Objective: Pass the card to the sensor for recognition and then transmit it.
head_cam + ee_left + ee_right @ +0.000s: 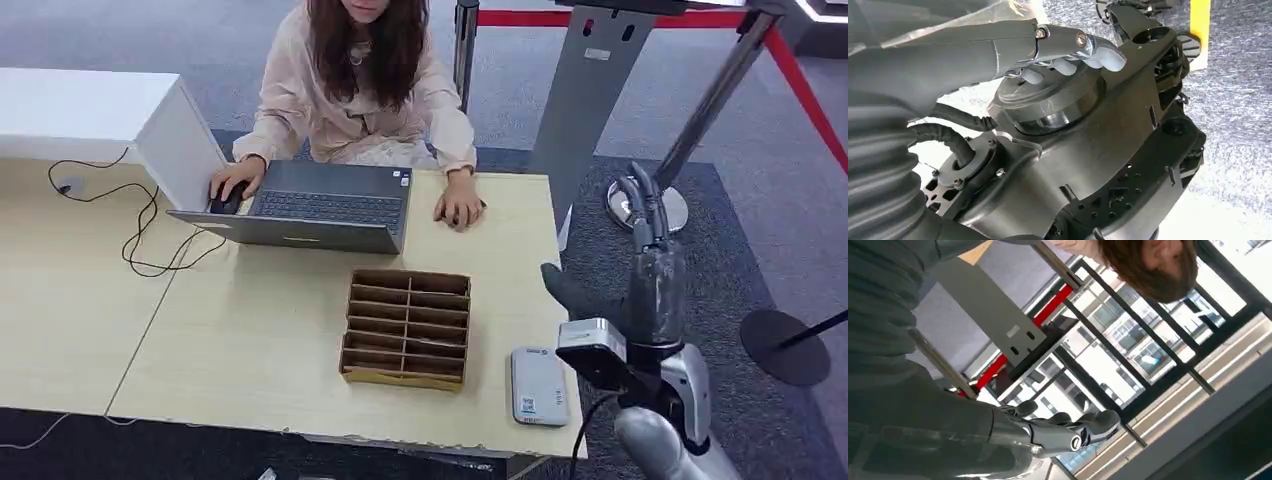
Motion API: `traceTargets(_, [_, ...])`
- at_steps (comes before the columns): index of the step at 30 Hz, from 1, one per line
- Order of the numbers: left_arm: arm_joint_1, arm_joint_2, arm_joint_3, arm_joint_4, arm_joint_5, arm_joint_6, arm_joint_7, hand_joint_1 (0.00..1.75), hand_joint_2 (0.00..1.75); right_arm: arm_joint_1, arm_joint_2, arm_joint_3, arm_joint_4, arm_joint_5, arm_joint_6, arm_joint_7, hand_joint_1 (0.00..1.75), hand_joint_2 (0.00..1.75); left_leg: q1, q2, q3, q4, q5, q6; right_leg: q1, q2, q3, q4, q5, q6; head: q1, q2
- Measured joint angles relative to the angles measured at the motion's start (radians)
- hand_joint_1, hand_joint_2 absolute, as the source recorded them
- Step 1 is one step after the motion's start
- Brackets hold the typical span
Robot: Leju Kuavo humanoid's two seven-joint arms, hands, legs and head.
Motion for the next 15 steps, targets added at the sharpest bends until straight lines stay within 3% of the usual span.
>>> traceTargets(15, [-0.002,-0.001,0.000,0.007,0.002,0.000,0.006,0.00,1.75,-0.040,-0.016,0.077,0.004,0.032,0.059,0.029,0.00,1.75,0.000,0.000,0.000,0.000,0.000,0.000,0.000,0.000,0.000,0.000,0.000,0.000,0.000,0.000])
